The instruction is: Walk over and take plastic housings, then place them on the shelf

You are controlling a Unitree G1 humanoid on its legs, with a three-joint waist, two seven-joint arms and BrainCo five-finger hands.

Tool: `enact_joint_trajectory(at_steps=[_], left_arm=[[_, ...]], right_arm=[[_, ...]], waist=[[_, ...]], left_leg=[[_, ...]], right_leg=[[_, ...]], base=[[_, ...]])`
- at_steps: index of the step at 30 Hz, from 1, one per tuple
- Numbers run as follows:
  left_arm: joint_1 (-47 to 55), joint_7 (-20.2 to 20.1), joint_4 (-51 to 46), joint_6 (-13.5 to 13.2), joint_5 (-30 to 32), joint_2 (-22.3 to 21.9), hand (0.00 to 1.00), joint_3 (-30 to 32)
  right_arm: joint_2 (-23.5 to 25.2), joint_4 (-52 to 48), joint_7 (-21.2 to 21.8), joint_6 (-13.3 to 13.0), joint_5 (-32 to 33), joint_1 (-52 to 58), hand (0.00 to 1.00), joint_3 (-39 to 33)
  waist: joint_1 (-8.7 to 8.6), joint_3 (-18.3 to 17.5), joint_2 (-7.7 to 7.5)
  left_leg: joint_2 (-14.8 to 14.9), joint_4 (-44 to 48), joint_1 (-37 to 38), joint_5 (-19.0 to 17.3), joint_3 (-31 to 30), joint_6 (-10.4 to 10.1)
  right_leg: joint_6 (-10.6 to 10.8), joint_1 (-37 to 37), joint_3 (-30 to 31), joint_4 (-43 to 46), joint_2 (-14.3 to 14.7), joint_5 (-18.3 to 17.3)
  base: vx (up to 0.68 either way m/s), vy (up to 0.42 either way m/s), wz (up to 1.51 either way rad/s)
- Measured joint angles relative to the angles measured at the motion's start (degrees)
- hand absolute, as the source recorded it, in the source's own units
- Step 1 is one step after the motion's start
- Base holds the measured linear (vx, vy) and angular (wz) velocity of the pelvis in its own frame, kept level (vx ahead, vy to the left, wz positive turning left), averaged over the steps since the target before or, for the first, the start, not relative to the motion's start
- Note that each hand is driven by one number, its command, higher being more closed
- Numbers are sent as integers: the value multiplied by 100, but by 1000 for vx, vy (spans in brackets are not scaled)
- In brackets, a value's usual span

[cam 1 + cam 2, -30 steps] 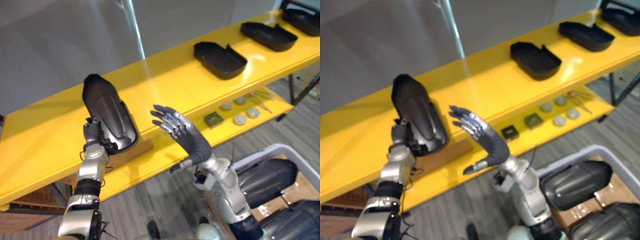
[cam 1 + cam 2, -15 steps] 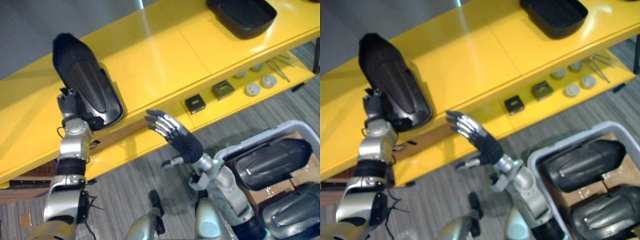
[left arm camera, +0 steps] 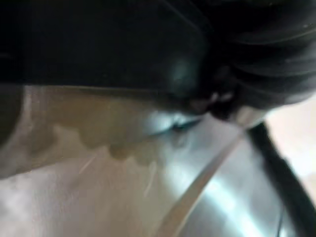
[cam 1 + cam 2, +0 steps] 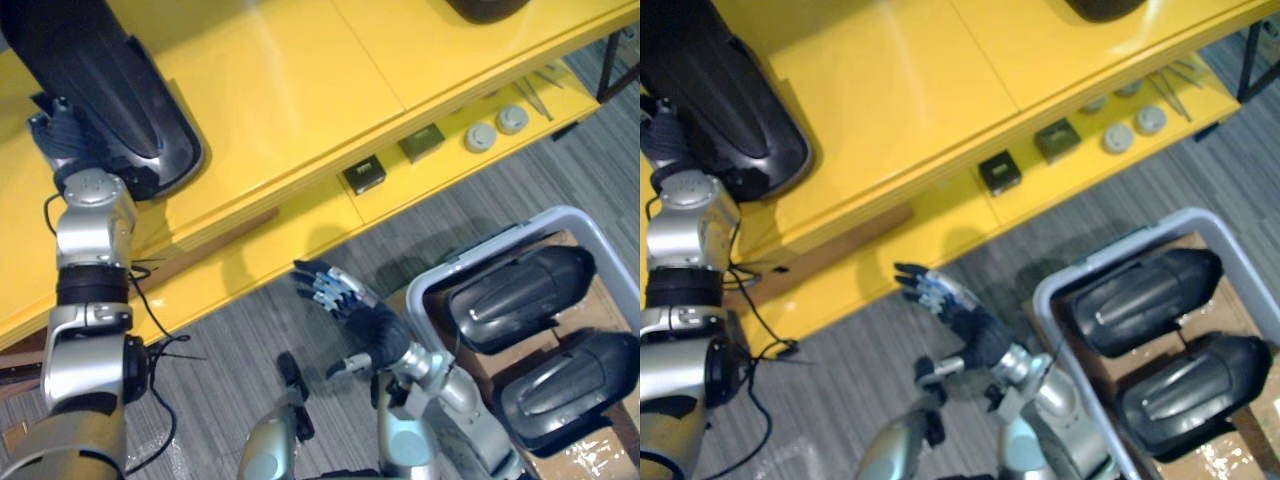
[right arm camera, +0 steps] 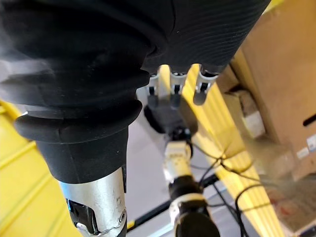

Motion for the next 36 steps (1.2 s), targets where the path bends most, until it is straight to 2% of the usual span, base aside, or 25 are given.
enact_joint_trajectory(at_steps=[4,10,15,18,21,22,24,29,32,36], left_arm=[[-110,-17,135,96,30,0,0,-57],[-350,-176,355,89,58,6,0,-320],[-353,-193,417,12,57,6,0,-451],[-379,-40,612,-112,37,6,0,-454],[-433,431,625,-649,-8,6,0,-444],[-442,521,625,-737,-9,6,0,-444],[-497,730,618,-1127,5,44,0,-410],[-511,773,614,-1619,106,499,0,-360],[-350,759,626,-1924,228,504,0,-200],[612,653,548,-2528,222,501,0,-124]], right_arm=[[-7,1,-158,-84,0,131,0,2],[-146,35,-243,-216,3,158,0,10],[-204,168,-307,-245,3,166,0,11],[-203,171,-358,-313,-1,183,0,24],[-198,193,-532,-492,-15,328,0,53],[-194,219,-558,-505,-22,363,0,62],[-193,386,-571,-670,-26,469,0,109],[-129,663,-588,-887,-85,494,0,88],[-81,923,-659,-908,-146,515,0,-11],[69,1090,-677,-930,-196,548,0,-159]], waist=[[2,2,3],[63,7,9],[73,7,9],[66,7,10],[105,6,10],[106,5,9],[124,-2,17],[72,-74,65],[33,-418,127],[98,-1051,161]], left_leg=[[23,0,-1,0,-6,0],[33,48,-21,-2,-28,0],[38,58,-15,-1,-29,-1],[41,61,40,-1,-35,-1],[43,54,111,-1,-51,-1],[43,52,142,-2,-54,-1],[42,34,327,-23,-53,-13],[35,-56,623,-38,-91,-12],[34,-61,633,-43,-241,-5],[17,-61,872,-43,-250,-5]], right_leg=[[2,35,-9,-73,29,37],[-7,53,-10,-93,30,70],[-14,64,-9,-90,32,92],[-15,131,-19,-108,33,94],[-15,226,-43,-138,34,94],[-15,268,-51,-153,34,94],[-7,493,-68,-248,38,99],[24,888,-151,-482,48,135],[41,1110,-339,-729,42,180],[64,1645,-469,-1219,44,264]], base=[[0,0,0],[0,0,0],[0,0,0],[0,0,0],[0,0,0],[37,-3,-2],[33,3,-4],[32,8,2],[60,6,24],[96,10,9]])
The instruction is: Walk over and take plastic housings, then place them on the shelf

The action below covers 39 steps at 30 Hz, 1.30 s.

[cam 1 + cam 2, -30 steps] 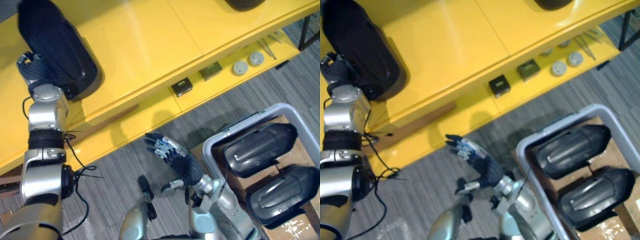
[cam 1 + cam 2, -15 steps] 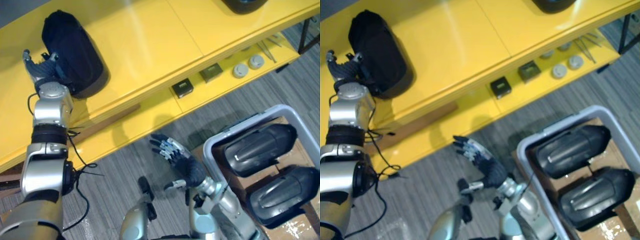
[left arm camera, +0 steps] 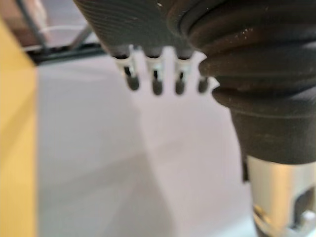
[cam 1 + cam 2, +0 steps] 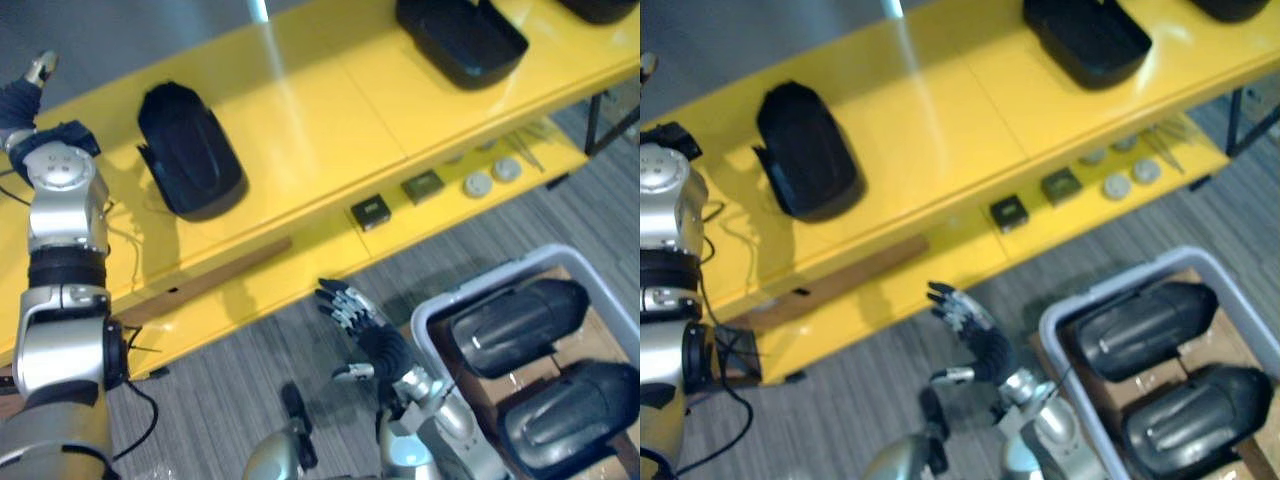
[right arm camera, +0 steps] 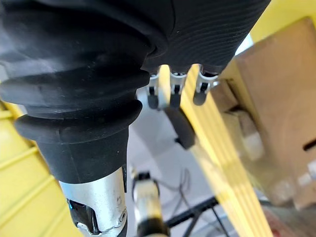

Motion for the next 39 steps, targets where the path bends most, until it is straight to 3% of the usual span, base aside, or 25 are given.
enact_joint_trajectory(at_steps=[4,7,8,10,12,13,16,18,21,26,30,34,36,38,39], left_arm=[[1412,-236,-1044,-854,-12,-455,0,760],[2441,-411,-2148,-1139,0,-1073,0,1065],[3092,-451,-2834,-1272,30,-1498,0,1081],[4017,-534,-3738,-1303,169,-2181,0,1080],[5147,-666,-4495,-1385,274,-2916,0,1089],[5416,-724,-4659,-1385,271,-3061,0,1086],[6576,-1328,-5241,-1440,-106,-3614,0,1019],[7226,-1934,-5252,-1232,-528,-3964,0,791],[7720,-2300,-4683,-1182,-48,-4184,0,292],[7531,-2033,-3267,-1215,79,-4184,0,296],[7362,-1692,-3241,-1801,263,-4181,0,388],[6998,-1675,-3627,-2227,248,-4178,0,410],[6688,-1727,-4143,-2431,284,-4152,0,388],[6501,-1730,-4517,-2489,356,-4110,0,352],[6408,-1728,-4694,-2500,459,-4116,0,343]], right_arm=[[69,206,-99,-180,-302,-56,0,-158],[147,289,-305,-253,-448,-55,0,-364],[208,360,-435,-287,-478,-88,0,-496],[296,431,-579,-287,-487,-149,0,-751],[345,472,-702,-287,-487,-271,0,-995],[362,492,-733,-287,-489,-285,0,-1031],[563,607,-750,-266,-486,-282,0,-1151],[693,622,-759,-261,-486,-255,0,-1155],[875,827,-958,-275,-486,-253,0,-1146],[1094,1341,-1479,-391,-433,-166,0,-1135],[1139,1531,-1523,-638,-433,-168,0,-1120],[1132,1531,-1505,-659,-440,-177,0,-1033],[1118,1531,-1636,-659,-435,-177,0,-1065],[1119,1560,-1764,-659,-434,-143,0,-1178],[1069,1566,-1802,-660,-436,-136,0,-1318]], waist=[[98,-405,12],[204,-559,28],[296,-604,20],[430,-652,4],[673,-722,-30],[728,-751,-47],[883,-930,-102],[989,-930,-104],[1021,-948,-165],[1035,-952,-409],[1051,-912,-647],[1043,-864,-681],[1019,-680,-664],[992,-525,-741],[976,-417,-692]], left_leg=[[7,-6,152,0,-168,0],[3,-11,139,0,-410,0],[3,-12,142,-1,-492,0],[1,-15,133,-12,-697,-13],[6,-41,125,-41,-825,-41],[1,-43,117,-42,-860,-42],[-51,-45,34,-52,-1061,-54],[-74,-46,15,-13,-1079,-30],[-111,-46,-56,42,-1103,5],[-147,-49,-94,53,-1038,17],[-142,-46,-236,77,-987,49],[-217,-47,-245,54,-1002,78],[-283,-45,-247,15,-1047,94],[-424,9,-234,-61,-1050,195],[-482,159,-235,-152,-1065,253]], right_leg=[[-5,505,-321,-427,51,115],[-2,649,-556,-504,63,117],[3,731,-675,-535,71,120],[2,844,-880,-592,96,133],[-5,928,-1046,-631,114,139],[-9,938,-1071,-658,114,135],[-25,1015,-1282,-727,101,117],[-2,1031,-1342,-721,77,108],[21,979,-1364,-718,43,120],[50,875,-1319,-645,-22,138],[66,684,-1281,-584,-19,200],[11,663,-1286,-506,-46,166],[-66,579,-1317,-275,-179,77],[-117,485,-1322,-86,-362,7],[-183,498,-1293,189,-436,-16]], base=[[62,-17,25],[-3,-12,39],[-47,-5,46],[-77,-2,51],[-109,13,33],[-107,17,32],[-74,17,34],[-78,26,15],[-49,32,8],[12,14,-5],[30,-7,-4],[30,5,2],[8,52,8],[11,88,5],[42,100,-8]])
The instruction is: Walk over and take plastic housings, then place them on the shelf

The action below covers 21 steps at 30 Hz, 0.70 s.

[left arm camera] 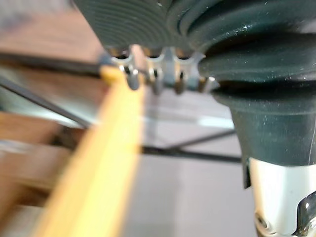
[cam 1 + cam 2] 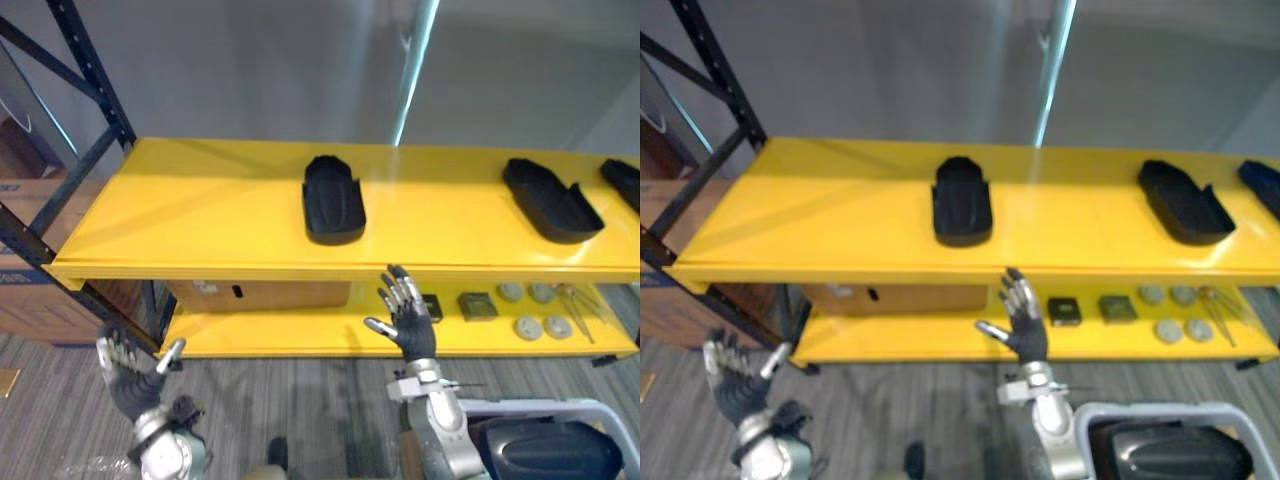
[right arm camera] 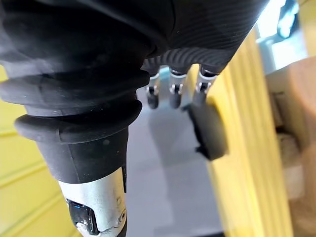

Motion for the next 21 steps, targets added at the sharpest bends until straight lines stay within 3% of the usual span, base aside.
enact_joint_trajectory(at_steps=[1,2,3,4,6,7,9,10,13,15,16,17,19,20,21], left_arm=[[-12,8,-35,1,0,-2,0,-3],[-34,27,-37,9,-4,27,0,2],[-50,65,-37,9,-2,80,0,-10],[-61,132,-28,17,-4,225,0,-41],[-112,211,-28,40,-4,338,0,-68],[-101,283,-27,84,-9,409,0,-97],[-77,394,5,118,-5,375,0,-183],[-52,465,13,141,14,250,0,-272],[66,440,13,127,-19,208,0,-269],[241,433,15,13,-11,214,0,-282],[276,429,19,-15,-10,215,0,-298],[299,424,78,-36,-11,212,0,-373],[333,366,137,-51,-13,181,0,-500],[336,297,180,-85,-12,150,0,-507],[312,232,230,-114,-7,151,0,-506]], right_arm=[[-23,15,-2,-1,-4,-15,0,-77],[-14,38,24,-2,2,6,0,-148],[4,28,79,-14,12,61,0,-203],[96,-34,201,-20,76,202,0,-202],[139,-149,404,-21,108,362,0,-198],[131,-219,580,-22,105,419,0,-199],[89,-260,705,-59,115,395,0,-203],[20,-245,790,-104,105,289,0,-203],[11,-130,837,-244,107,170,0,-191],[7,-82,910,-282,257,172,0,-195],[8,-82,887,-324,205,164,0,-194],[-10,-82,808,-396,55,149,0,-201],[-94,-82,780,-479,-33,140,0,-208],[-96,-86,775,-492,-53,160,0,-238],[-94,-103,778,-497,-56,161,0,-347]], waist=[[0,88,32],[-13,169,103],[-66,198,101],[-128,222,74],[-190,229,-66],[-184,217,-184],[-183,231,-220],[-177,259,-71],[-168,328,114],[-118,308,163],[-97,318,185],[-67,341,222],[-25,387,308],[-13,360,307],[-26,349,284]], left_leg=[[30,0,63,-19,15,30],[73,-61,225,-38,60,63],[137,-51,289,-82,71,127],[229,-45,282,-113,0,170],[262,-61,293,-113,-53,170],[156,-48,282,-137,-8,192],[-68,-42,276,-171,32,235],[-93,-45,274,-192,91,254],[-59,251,219,-417,174,219],[132,1484,-89,-1083,250,-5],[202,1915,-233,-1245,288,-172],[353,2919,-626,-1380,300,-381],[524,4039,-1033,-1337,318,-488],[599,4320,-1056,-1409,360,-444],[722,4136,-1008,-1513,351,-276]], right_leg=[[-53,-90,20,282,-22,23],[-287,-284,160,766,-10,199],[-303,-431,342,1041,40,264],[-132,-503,676,1071,299,131],[-118,-515,878,827,749,-51],[-288,-509,880,497,975,-105],[-481,-491,825,210,934,-215],[-380,-481,835,102,924,-178],[-330,-282,888,-221,974,-114],[-346,88,918,-512,1081,-81],[-371,153,932,-532,1112,-98],[-399,274,963,-558,1152,-121],[-361,525,1077,-585,1158,-85],[-344,587,1108,-597,1073,-72],[-340,623,1173,-590,944,-70]], base=[[41,87,-22],[13,114,-29],[3,110,-14],[16,64,7],[37,-54,15],[60,-77,1],[54,-31,-7],[58,32,-13],[98,26,-16],[143,-18,-16],[152,-13,-19],[152,19,-27],[175,63,-40],[181,104,-47],[181,115,-42]])
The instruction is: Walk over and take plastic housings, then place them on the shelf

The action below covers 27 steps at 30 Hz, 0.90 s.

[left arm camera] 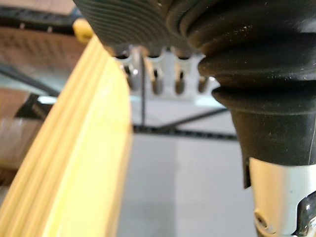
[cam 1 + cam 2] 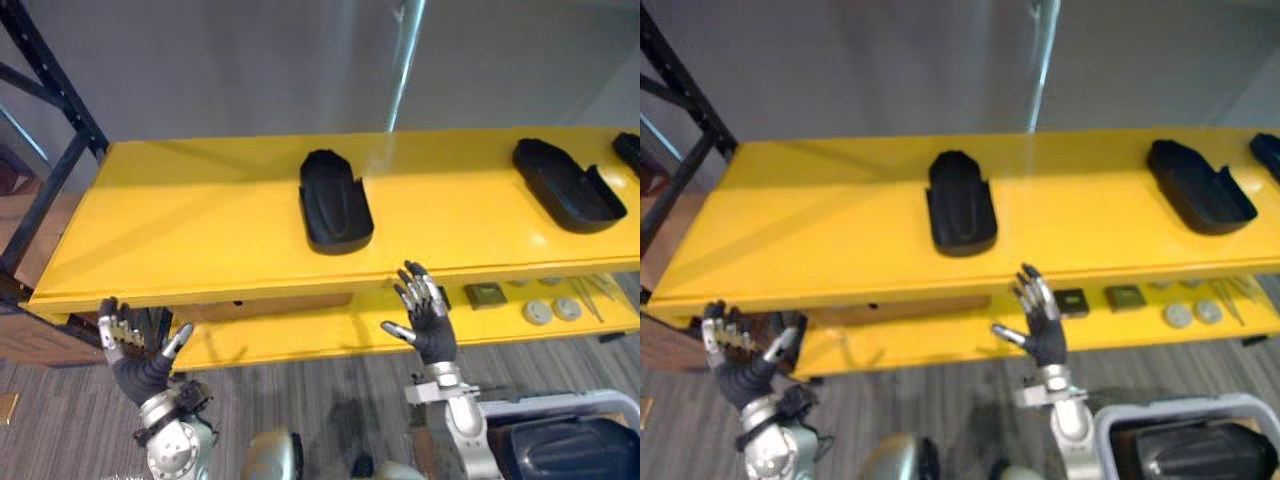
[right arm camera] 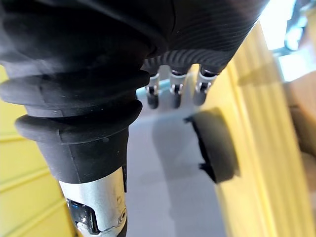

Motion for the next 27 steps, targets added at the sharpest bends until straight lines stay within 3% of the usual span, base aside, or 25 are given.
enact_joint_trajectory(at_steps=[2,4,5,6,7,8,9,10,13,16,19,22,24,27], left_arm=[[-84,-39,53,-2,-10,-25,0,1],[-215,-41,72,-17,-6,-87,0,-45],[-246,10,81,-40,22,-130,0,-106],[-249,71,101,-81,69,-162,0,-156],[-338,175,188,-71,286,-130,0,-193],[-430,211,224,-56,367,-84,0,-212],[-568,230,215,12,519,82,0,-232],[-592,202,207,78,506,230,0,-234],[-574,164,157,225,567,372,0,-226],[-498,159,25,251,620,467,0,-208],[-405,161,26,261,625,415,0,-248],[-367,240,-15,258,907,207,0,-313],[-245,241,-154,233,914,180,0,-321],[-180,254,-303,185,951,183,0,-312]], right_arm=[[19,-103,-5,0,9,-4,0,-212],[-10,-136,-62,-2,5,-13,0,-335],[-66,-137,-128,-2,-5,-28,0,-305],[-134,-127,-167,-3,-8,-81,0,-306],[-104,-101,-255,-3,-6,-140,0,-307],[-45,-83,-286,-3,-6,-152,0,-319],[102,23,-403,0,-109,-185,0,-310],[216,55,-506,-3,-245,-187,0,-313],[291,-12,-618,-98,-205,-62,0,-344],[400,-216,-719,-127,-211,184,0,-383],[395,-215,-834,-132,-237,220,0,-447],[350,-214,-1018,-140,-350,282,0,-726],[315,-226,-995,-147,-272,281,0,-779],[314,-499,-927,-146,-97,293,0,-895]], waist=[[-142,1,-27],[-266,-19,10],[-247,-75,113],[-241,-148,271],[-283,-171,280],[-304,-141,201],[-260,-123,-43],[-270,-182,-174],[-314,-245,-187],[-336,-336,-320],[-345,-353,-295],[-382,-407,12],[-403,-448,85],[-393,-485,74]], left_leg=[[196,-694,66,0,-56,7],[365,-1437,202,251,-305,-98],[540,-1946,397,786,-514,-110],[604,-2133,573,954,-609,-341],[523,-2307,719,531,-500,-538],[430,-2418,784,469,-475,-542],[230,-2598,882,517,-299,-476],[135,-2682,933,537,-206,-444],[80,-2922,1090,584,-168,-376],[40,-3238,1094,759,-183,-373],[61,-3575,1085,975,-184,-421],[88,-4048,1136,1317,-215,-468],[148,-4233,1295,1416,-208,-506],[208,-4302,1387,1462,-237,-530]], right_leg=[[51,-20,51,25,-277,31],[60,-48,82,89,-494,32],[194,-142,231,208,-551,-34],[498,-182,345,295,-569,-142],[666,-243,385,381,-727,-197],[670,-274,386,417,-832,-193],[779,-384,368,493,-1049,-99],[827,-424,332,469,-1148,66],[828,-401,161,369,-1150,408],[842,-436,-63,266,-1160,439],[838,-473,-156,63,-1099,432],[839,-515,-316,-83,-1032,432],[839,-445,-325,-85,-960,432],[843,-311,-414,-119,-902,418]], base=[[203,199,-3],[159,262,-5],[122,322,-49],[173,510,-55],[141,462,-26],[94,482,-19],[57,373,-27],[45,310,-35],[15,111,-12],[-16,25,10],[-52,-47,5],[-54,-51,9],[-33,-52,0],[-55,-39,4]])
